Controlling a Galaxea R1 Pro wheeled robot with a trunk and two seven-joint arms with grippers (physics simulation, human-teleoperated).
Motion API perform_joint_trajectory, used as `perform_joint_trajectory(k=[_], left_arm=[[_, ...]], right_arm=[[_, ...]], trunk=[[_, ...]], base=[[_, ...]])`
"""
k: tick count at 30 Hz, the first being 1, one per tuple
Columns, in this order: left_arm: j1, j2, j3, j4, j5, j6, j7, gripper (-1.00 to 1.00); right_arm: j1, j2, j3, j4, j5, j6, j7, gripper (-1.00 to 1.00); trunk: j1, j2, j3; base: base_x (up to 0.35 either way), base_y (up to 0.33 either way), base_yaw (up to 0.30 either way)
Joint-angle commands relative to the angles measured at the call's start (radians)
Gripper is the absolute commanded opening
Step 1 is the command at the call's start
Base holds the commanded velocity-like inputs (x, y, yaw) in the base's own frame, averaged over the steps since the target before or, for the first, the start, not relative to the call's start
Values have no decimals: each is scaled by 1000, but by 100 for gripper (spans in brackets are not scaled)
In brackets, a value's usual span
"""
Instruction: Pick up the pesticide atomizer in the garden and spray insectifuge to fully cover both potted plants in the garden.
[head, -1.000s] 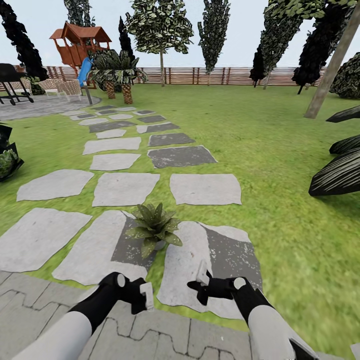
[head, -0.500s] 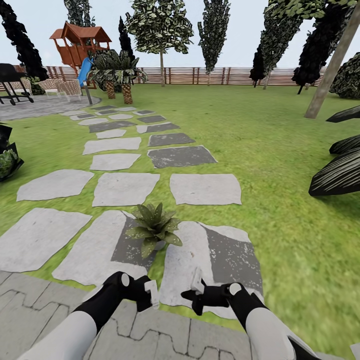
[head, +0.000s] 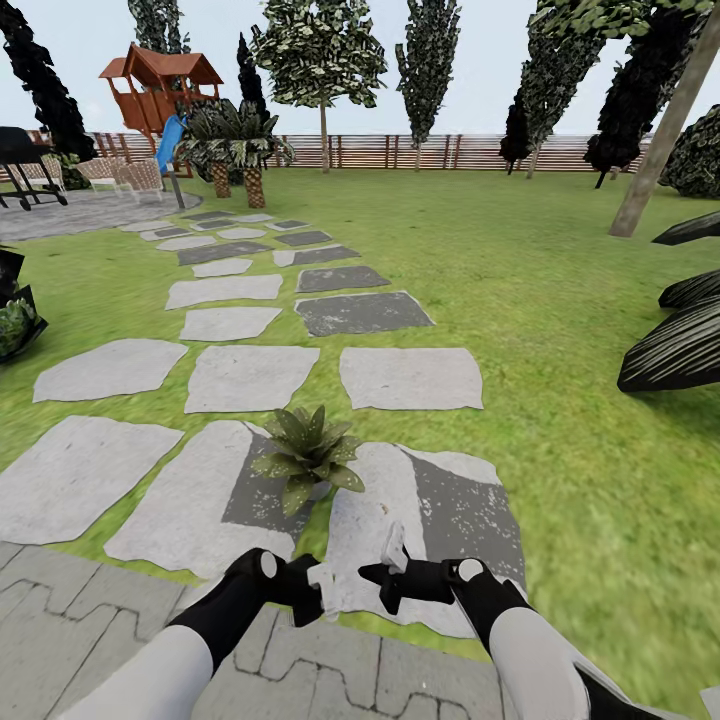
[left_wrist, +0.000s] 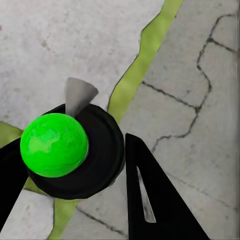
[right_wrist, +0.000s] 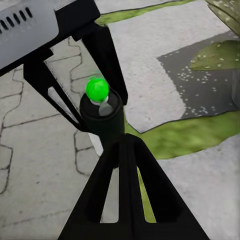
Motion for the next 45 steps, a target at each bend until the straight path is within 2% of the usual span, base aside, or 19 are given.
perform_joint_trajectory(k=[1, 11, 15, 17, 26, 36, 40, 45], left_arm=[[0, -3, 0, -2, -3, 5, -5, -100], [0, -11, 0, -4, 7, 3, -18, -100], [0, -12, -4, -3, 64, 3, -26, -100], [-1, -12, -4, -3, 72, 2, -28, -100], [-1, -12, -4, -5, 78, -6, -60, -100], [-2, -37, -2, -17, 84, -8, -56, -100], [-2, -38, -4, -17, 113, -9, -56, -100], [-1, -39, -3, -16, 120, -10, -56, -100]], right_arm=[[-1, 1, -9, -2, 8, -3, 5, -100], [-1, 1, -9, -2, 8, -3, 5, -100], [-1, 1, -9, -2, 8, -3, 5, -100], [-1, 1, -9, -2, 8, -3, 5, -100], [-1, 1, -9, -2, 8, -3, 5, -100], [-1, 1, -9, -2, 8, -3, 4, -100], [-1, 1, -9, -2, 8, -3, 4, -100], [-1, 1, -9, -2, 8, -3, 4, -100]], trunk=[[0, 0, -1], [0, 0, -1], [0, 0, -1], [0, 0, -1], [0, 0, -1], [0, 0, -1], [0, 0, -1], [0, 0, -1]], base=[[0, 0, 0], [0, 0, 0], [0, 0, 0], [0, 0, 0], [0, 0, 0], [0, 0, 0], [0, 0, 0], [0, 0, 0]])
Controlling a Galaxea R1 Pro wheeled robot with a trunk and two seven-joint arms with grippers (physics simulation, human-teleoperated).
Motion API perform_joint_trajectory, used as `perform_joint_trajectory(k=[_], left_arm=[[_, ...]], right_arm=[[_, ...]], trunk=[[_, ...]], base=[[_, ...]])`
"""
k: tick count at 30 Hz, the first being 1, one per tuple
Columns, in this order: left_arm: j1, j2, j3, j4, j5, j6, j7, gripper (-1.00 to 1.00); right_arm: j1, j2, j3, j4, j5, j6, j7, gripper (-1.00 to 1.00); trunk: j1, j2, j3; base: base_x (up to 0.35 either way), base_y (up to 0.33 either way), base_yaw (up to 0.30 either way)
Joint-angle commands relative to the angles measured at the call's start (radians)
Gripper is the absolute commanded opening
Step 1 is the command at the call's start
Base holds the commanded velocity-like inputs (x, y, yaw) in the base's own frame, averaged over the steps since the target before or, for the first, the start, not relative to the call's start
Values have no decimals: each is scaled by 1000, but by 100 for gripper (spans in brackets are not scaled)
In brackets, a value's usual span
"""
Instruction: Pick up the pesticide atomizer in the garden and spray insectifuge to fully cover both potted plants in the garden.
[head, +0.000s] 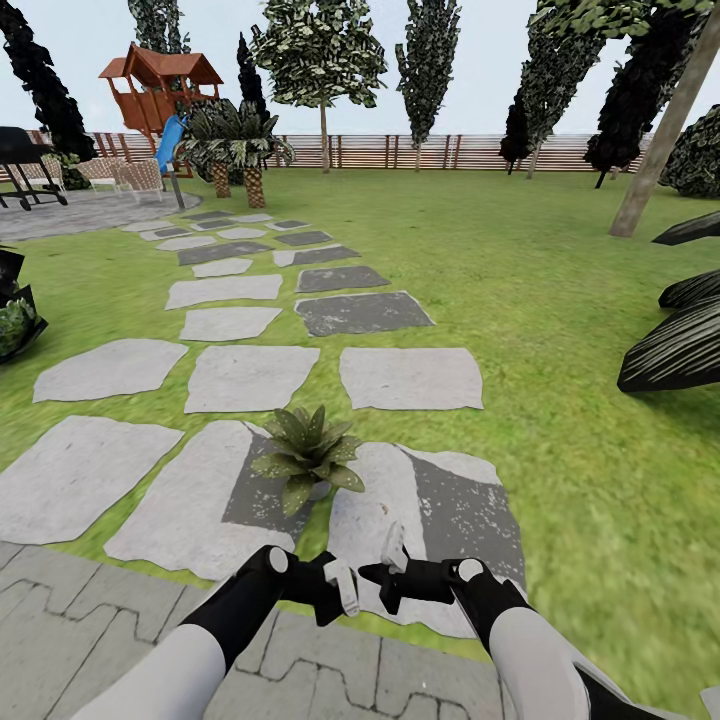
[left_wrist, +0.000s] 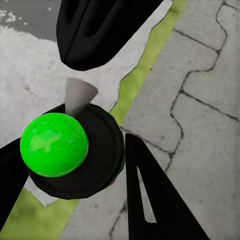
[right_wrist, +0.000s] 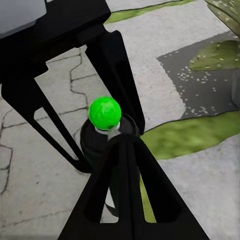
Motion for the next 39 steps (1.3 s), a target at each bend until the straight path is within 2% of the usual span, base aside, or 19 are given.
perform_joint_trajectory(k=[1, 8, 16, 19, 22, 25, 27, 29, 33, 34, 37, 39], left_arm=[[0, 0, 0, -2, -3, 4, -4, -100], [0, -13, 2, -2, -2, 4, -4, -100], [0, -14, 0, 0, -2, 4, -3, -100], [-1, -10, -1, 9, -2, 3, -1, -100], [-1, 5, 1, 12, -4, 0, -1, -100], [1, 64, 2, 13, -1, -1, 0, -100], [6, 129, 3, 19, 0, -2, 0, -100], [8, 176, 4, 41, 0, -6, 0, -100], [9, 279, 5, 118, -2, -88, 1, -100], [9, 303, 5, 135, -2, -98, 1, -100], [10, 341, 5, 172, -4, -109, 2, -100], [11, 351, 5, 185, -8, -110, 2, -100]], right_arm=[[-1, 1, -8, -2, 8, -3, 4, -100], [-1, 1, -8, 1, 8, -3, 4, -100], [-1, 1, -8, 4, 8, -3, 4, -100], [-1, 1, -8, 4, 8, -3, 4, -100], [-1, 1, -8, 3, 8, -3, 4, -100], [-1, 1, -8, 4, 8, -3, 4, -100], [-1, 1, -8, 4, 9, -3, 3, -100], [-1, 1, -8, 4, 9, -3, 2, -100], [-1, 1, -6, 3, 11, -3, -1, -100], [-1, 1, -6, 3, 11, -3, -3, 100], [-1, 1, -6, 1, 12, -4, -5, 100], [-1, 1, -8, -1, 13, -4, -6, 100]], trunk=[[0, 0, -1], [0, 0, -1], [0, 0, -1], [0, 0, -1], [0, 0, -1], [0, 0, -1], [0, 0, -1], [0, 0, -1], [0, 0, -1], [0, 0, -1], [0, 0, -1], [0, 0, -1]], base=[[0, 0, 0], [0, 0, 0], [0, 0, 0], [0, 0, 0], [0, 0, 0], [0, 0, 0], [0, 0, 0], [0, 0, 0], [0, 0, 0], [0, 0, 0], [0, 0, 0], [0, 0, 0]])
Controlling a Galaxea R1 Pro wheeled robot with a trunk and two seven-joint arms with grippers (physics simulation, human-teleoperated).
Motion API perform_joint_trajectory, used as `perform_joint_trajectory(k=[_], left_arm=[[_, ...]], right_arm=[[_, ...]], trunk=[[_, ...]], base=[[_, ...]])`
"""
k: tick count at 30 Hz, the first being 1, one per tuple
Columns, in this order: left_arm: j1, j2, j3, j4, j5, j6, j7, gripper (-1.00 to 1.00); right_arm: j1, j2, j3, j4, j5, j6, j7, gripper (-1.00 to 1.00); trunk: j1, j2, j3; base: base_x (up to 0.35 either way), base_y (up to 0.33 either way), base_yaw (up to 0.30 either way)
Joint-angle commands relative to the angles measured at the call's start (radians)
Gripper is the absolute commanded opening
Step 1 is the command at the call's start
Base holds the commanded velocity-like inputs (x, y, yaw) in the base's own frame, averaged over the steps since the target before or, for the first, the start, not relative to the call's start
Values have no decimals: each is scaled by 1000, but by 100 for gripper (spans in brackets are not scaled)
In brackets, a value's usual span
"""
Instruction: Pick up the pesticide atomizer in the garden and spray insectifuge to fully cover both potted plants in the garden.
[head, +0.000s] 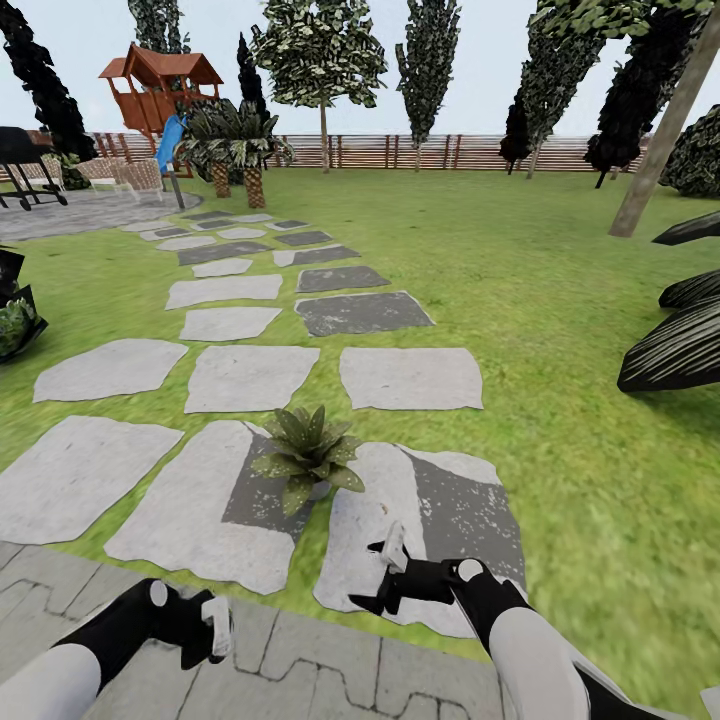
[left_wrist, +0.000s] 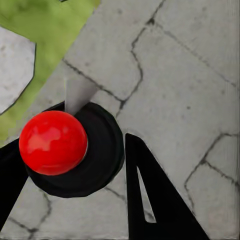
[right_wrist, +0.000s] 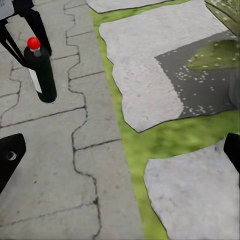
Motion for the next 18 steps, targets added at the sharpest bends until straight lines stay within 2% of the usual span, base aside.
perform_joint_trajectory(k=[1, 4, 5, 6, 7, 8, 9, 11, 12, 13, 15, 16, 18], left_arm=[[0, 13, -1, 7, -8, -7, -1, -100], [0, 31, -1, 23, -5, -8, 2, -100], [0, 35, 0, 31, -2, -7, 10, -100], [0, 37, 0, 41, 1, -7, 22, -100], [0, 38, 0, 61, 13, -7, 43, -100], [0, 36, 0, 98, 49, -8, 91, -100], [0, 34, 0, 124, 80, -13, 124, -100], [1, 31, 0, 210, 195, -76, 216, -100], [1, 31, 0, 240, 237, -113, 240, -100], [3, 32, -1, 280, 300, -170, 269, -100], [29, 30, -1, 322, 432, -244, 323, -100], [43, 28, -1, 327, 477, -255, 345, -100], [83, 20, -2, 333, 591, -272, 425, -100]], right_arm=[[-1, 1, -9, -3, 10, -4, 1, 100], [1, 1, -9, -4, 11, -4, -51, 100], [1, 1, -8, -2, 12, -3, -95, 100], [2, -12, -8, -2, 12, -3, -128, 100], [3, -37, -8, -1, 12, -3, -164, 100], [5, -72, -8, 0, 11, -2, -212, 100], [6, -90, -9, 0, 11, -2, -242, 100], [33, -132, -10, 5, 9, -4, -337, 100], [53, -140, -11, 11, 9, -4, -374, 100], [88, -147, -12, 21, 8, -5, -446, 100], [170, -152, -12, 49, 4, -6, -654, 100], [197, -152, -12, 65, -2, -7, -733, 100], [246, -154, -12, 119, -23, -11, -955, 100]], trunk=[[0, 0, -1], [0, 0, -1], [0, 0, -1], [0, 0, -1], [0, 0, -1], [0, 0, -1], [0, 0, -1], [0, 0, -1], [0, 0, -1], [0, 0, -1], [0, 0, -1], [0, 0, -1], [0, 0, -1]], base=[[0, 0, 0], [0, 0, 0], [0, 0, 0], [0, 0, 0], [0, 0, 0], [0, 0, 0], [0, 0, 0], [0, 0, 0], [0, 0, 0], [0, 0, 0], [0, 0, 0], [0, 0, 0], [0, 0, 0]])
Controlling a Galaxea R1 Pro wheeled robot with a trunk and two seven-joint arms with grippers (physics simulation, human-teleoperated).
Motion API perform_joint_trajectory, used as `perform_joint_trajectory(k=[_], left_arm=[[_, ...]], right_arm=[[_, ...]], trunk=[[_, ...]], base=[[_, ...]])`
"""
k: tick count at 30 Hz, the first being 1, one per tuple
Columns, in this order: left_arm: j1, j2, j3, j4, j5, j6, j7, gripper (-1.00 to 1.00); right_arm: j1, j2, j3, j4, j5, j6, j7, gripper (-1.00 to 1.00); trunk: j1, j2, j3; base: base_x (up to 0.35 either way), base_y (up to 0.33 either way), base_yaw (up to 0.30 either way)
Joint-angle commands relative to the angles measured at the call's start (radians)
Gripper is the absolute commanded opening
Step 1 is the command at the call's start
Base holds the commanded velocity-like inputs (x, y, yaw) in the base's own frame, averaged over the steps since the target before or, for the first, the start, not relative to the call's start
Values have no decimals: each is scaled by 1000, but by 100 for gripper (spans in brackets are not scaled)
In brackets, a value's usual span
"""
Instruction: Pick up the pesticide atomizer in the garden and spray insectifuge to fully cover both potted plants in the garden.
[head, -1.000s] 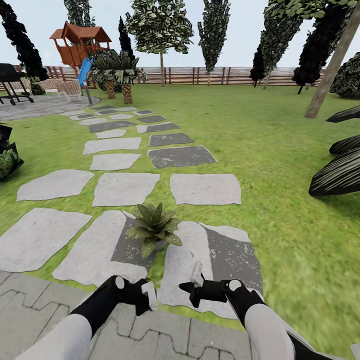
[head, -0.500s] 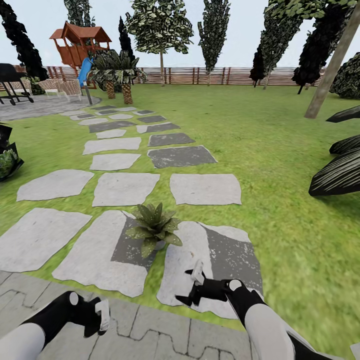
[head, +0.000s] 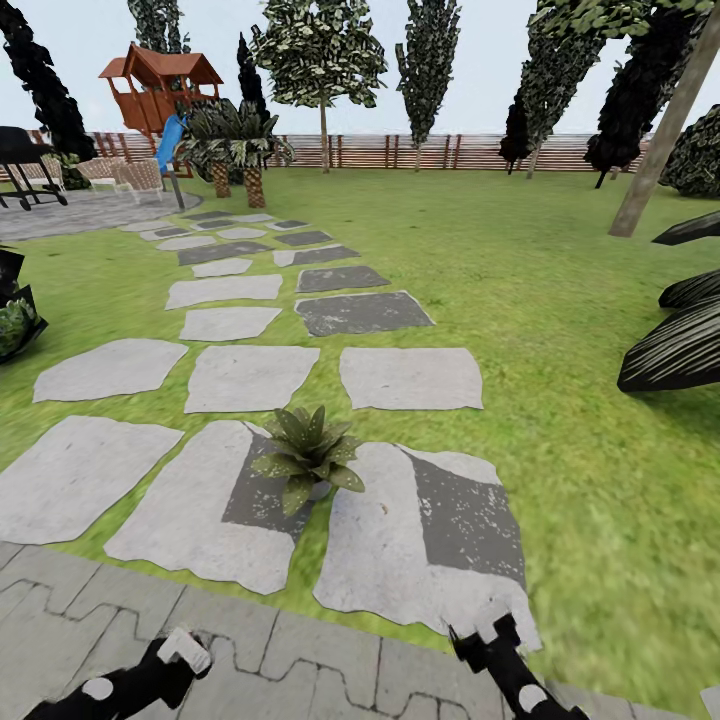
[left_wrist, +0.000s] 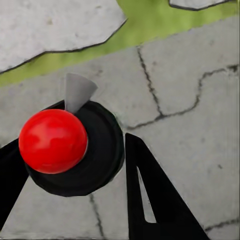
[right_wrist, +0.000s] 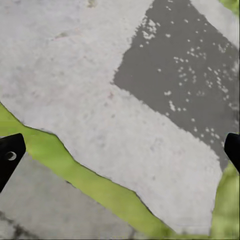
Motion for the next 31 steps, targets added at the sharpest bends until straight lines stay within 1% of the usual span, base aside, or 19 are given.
perform_joint_trajectory(k=[1, 2, 3, 4, 5, 6, 7, 9, 10, 12, 15, 17, 23, 31], left_arm=[[12, -3, 4, 0, 23, -9, 30, -100], [25, -6, 5, 0, 63, -11, 68, -100], [31, -6, 5, 2, 89, -12, 88, -100], [40, -7, 5, 4, 132, -12, 113, -100], [53, -8, 5, 5, 181, -14, 128, -100], [64, -8, 5, 5, 214, -19, 134, -100], [81, -7, 5, 6, 263, -46, 139, -100], [105, -7, 4, 9, 341, -113, 154, -100], [110, -7, 4, 9, 357, -122, 172, -100], [117, -9, 4, 11, 369, -130, 219, -100], [120, -9, 4, 13, 373, -132, 241, -100], [121, -10, 4, 14, 374, -133, 245, -100], [133, -7, 4, 13, 372, -134, 256, -100], [135, -11, 2, 24, 372, -133, 275, -100]], right_arm=[[7, 0, -6, 11, 4, -5, -68, 100], [13, 0, -6, 19, -4, -7, -147, 100], [15, -1, -6, 23, -13, -8, -194, 100], [18, -4, -6, 27, -27, -9, -255, 100], [20, -10, -6, 30, -39, -9, -300, 100], [23, -14, -6, 31, -47, -10, -319, 100], [30, -18, -6, 34, -64, -16, -335, 100], [46, -15, -4, 53, -88, -23, -348, 100], [48, -15, -4, 78, -90, -24, -349, 100], [49, -13, -4, 112, -93, -25, -350, 100], [51, -9, -2, 125, -90, -25, -350, 100], [54, -8, -2, 135, -89, -23, -348, 100], [98, -9, -2, 142, -90, -22, -348, 100], [104, -8, -2, 142, -90, -22, -347, 100]], trunk=[[0, 0, -1], [0, 0, -1], [0, 0, -1], [0, 0, -1], [0, 0, -1], [0, 0, -1], [0, 0, -1], [0, 0, -1], [0, 0, -1], [0, 0, -1], [0, 0, -1], [0, 0, -1], [0, 0, -1], [0, 0, -1]], base=[[0, 0, 0], [0, 0, 0], [0, 0, 0], [0, 0, 0], [0, 0, 0], [0, 0, 0], [0, 0, 0], [0, 0, 0], [0, 0, 0], [0, 0, 0], [0, 0, 0], [0, 0, 0], [0, 0, 0], [0, 0, 0]])
